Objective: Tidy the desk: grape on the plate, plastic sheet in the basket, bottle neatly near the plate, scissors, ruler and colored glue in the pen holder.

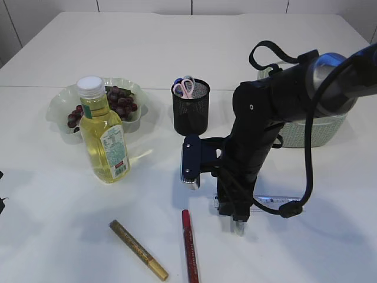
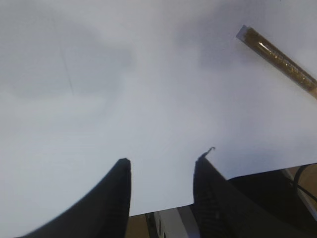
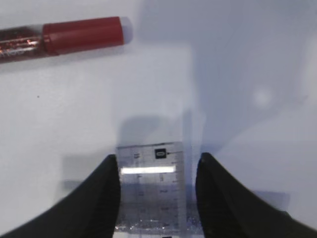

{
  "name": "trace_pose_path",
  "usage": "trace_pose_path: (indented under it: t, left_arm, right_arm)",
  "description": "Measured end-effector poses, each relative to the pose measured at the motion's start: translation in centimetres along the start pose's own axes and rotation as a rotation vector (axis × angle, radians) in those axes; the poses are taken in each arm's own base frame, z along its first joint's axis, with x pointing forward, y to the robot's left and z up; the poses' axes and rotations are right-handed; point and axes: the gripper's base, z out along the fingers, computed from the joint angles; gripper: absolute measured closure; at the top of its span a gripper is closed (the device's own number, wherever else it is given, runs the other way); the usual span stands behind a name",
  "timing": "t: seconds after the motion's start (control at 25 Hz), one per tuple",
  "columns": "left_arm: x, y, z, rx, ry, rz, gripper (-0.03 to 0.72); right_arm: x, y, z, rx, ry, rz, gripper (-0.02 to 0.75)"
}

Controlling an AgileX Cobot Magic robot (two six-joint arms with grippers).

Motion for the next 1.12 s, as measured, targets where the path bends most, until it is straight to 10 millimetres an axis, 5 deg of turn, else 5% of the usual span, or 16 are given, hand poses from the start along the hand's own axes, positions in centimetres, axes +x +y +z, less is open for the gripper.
trace_pose_path:
  t: [0.16,0.64,0.88,1.12]
  left_arm:
    - [0.0,0.0,0.0,0.0,-0.002,0.0,0.38]
    - [0.0,0.0,0.0,0.0,-0.002,0.0,0.38]
    - [0.0,0.0,0.0,-0.001,0.0,0.0,0.38]
    - [0.0,0.0,0.0,-0.001,0.0,0.0,0.38]
  right_arm:
    - [0.0,-0.1,0.0,0.006,-0.002,-0.001,0.428]
    - [-0.3,-0.4,-0.3,0.026,-0.013,0.001,0.435]
    - [-0.9,-1.4,-1.5,0.02,-0.073,0.098,0.435]
    - [0.7,-3.0,-4.3,0.042,-0.18,0.239,0.435]
